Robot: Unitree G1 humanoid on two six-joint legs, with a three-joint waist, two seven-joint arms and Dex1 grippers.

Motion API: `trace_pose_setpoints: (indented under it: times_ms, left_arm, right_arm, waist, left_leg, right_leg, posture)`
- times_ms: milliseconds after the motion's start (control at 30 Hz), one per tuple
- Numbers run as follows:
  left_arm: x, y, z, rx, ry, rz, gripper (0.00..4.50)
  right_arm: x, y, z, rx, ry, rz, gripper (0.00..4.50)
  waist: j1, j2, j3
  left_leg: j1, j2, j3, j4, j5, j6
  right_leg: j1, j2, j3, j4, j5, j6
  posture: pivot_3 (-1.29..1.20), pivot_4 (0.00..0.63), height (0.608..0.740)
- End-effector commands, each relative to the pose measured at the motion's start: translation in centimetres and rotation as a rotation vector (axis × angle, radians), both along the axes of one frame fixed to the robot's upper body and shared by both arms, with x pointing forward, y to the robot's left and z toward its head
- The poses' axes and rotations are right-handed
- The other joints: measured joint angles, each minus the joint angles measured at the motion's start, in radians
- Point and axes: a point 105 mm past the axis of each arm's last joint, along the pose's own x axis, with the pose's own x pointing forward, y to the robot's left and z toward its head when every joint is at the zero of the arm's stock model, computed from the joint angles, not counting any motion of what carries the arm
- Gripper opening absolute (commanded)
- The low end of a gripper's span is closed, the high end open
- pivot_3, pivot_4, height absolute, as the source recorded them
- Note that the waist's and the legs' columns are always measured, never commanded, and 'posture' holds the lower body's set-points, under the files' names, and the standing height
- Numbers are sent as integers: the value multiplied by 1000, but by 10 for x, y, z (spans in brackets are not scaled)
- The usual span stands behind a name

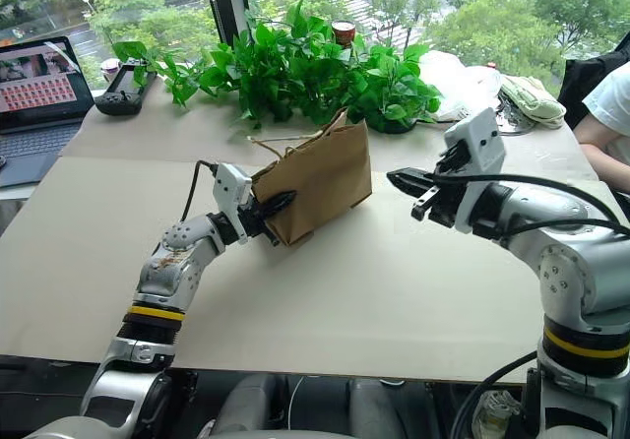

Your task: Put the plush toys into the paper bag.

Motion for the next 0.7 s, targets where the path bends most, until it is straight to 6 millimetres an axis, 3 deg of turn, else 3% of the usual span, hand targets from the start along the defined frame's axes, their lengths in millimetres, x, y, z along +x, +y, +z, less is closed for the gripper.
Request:
trace_pose_setpoints:
  times_ms: [33,267,467,700]
  left_arm:
    - [-16,9,39,-25,-120,-133,30]
    - [-54,34,52,157,-136,-446,30]
    - [-67,43,31,303,-94,-628,30]
    - [-63,29,-1,344,-105,-714,30]
  right_arm:
    - [-2,-5,21,23,-86,12,0]
    - [-5,-4,25,48,-101,46,0]
    - [-9,-1,24,46,-93,95,0]
    - [-21,4,15,18,-48,162,0]
  waist:
    - [-1,0,0]
    - [1,0,0]
    - [7,0,0]
    - [14,0,0]
  left_leg:
    - [0,0,0,0,0,0]
    - [-1,0,1,-1,0,0]
    - [0,0,2,-1,0,0]
    - [-1,0,3,0,0,0]
  right_leg:
    - [0,0,0,0,0,0]
    - [-1,-1,0,-1,0,1]
    - [0,-1,1,-1,-1,1]
    - [0,-1,0,-1,-1,1]
  posture:
    - [0,150,740]
    - [0,150,740]
    - [0,150,740]
    - [0,150,740]
